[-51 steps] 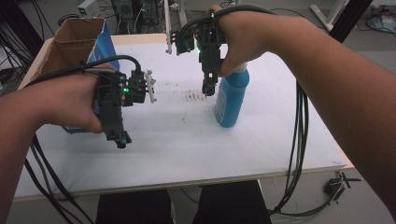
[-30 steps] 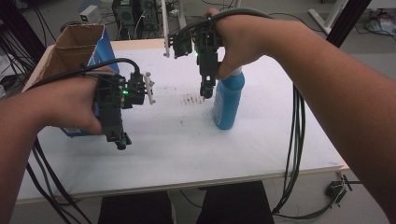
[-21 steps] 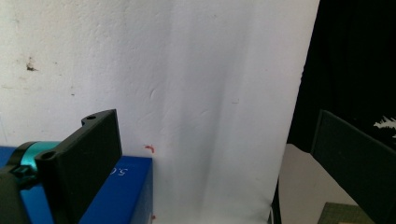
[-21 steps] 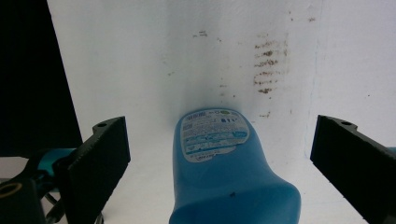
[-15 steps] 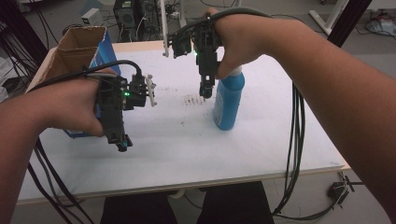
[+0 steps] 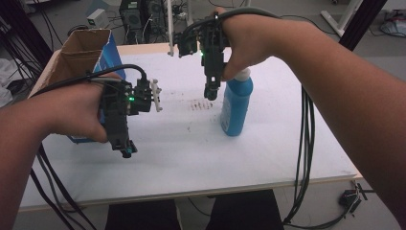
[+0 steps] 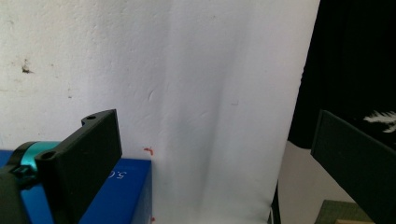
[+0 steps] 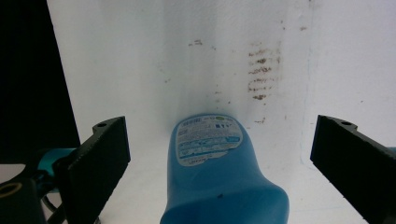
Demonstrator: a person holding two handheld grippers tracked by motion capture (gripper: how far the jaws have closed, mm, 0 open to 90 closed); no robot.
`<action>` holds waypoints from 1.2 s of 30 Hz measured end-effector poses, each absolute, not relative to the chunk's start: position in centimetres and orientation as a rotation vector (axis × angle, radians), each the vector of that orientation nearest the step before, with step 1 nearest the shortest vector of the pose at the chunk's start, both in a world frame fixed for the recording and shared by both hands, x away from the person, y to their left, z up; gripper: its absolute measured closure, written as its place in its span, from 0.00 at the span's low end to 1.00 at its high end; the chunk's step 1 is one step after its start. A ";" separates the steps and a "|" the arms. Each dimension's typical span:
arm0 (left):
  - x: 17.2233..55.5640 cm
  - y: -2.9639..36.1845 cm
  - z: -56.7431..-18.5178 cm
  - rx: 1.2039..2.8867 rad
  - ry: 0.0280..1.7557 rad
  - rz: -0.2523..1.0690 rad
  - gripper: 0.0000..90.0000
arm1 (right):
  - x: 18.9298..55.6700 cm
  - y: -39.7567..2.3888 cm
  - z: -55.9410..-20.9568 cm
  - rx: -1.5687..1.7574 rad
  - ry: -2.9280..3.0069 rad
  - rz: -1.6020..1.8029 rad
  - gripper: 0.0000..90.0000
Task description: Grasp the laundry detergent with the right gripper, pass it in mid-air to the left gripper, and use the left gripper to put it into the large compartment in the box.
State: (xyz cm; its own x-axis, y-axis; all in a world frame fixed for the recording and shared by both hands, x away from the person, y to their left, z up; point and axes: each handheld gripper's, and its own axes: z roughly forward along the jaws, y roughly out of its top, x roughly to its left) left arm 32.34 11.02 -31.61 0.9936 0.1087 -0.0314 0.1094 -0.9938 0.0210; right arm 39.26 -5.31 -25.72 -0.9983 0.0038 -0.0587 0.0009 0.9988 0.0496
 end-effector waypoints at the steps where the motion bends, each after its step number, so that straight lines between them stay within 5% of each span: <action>1: 32.4 11.1 -31.6 3.113 0.166 -0.044 0.02 | 39.3 -5.3 -25.6 0.011 3.082 0.088 0.04; 22: 31.7 10.9 -31.2 3.112 0.128 -0.021 0.02 | 41.9 -9.7 -22.9 0.500 2.841 0.494 0.05; 36: 31.2 9.6 -30.6 3.124 0.081 -0.001 0.02 | 39.5 -19.3 -22.1 0.899 2.535 0.985 0.04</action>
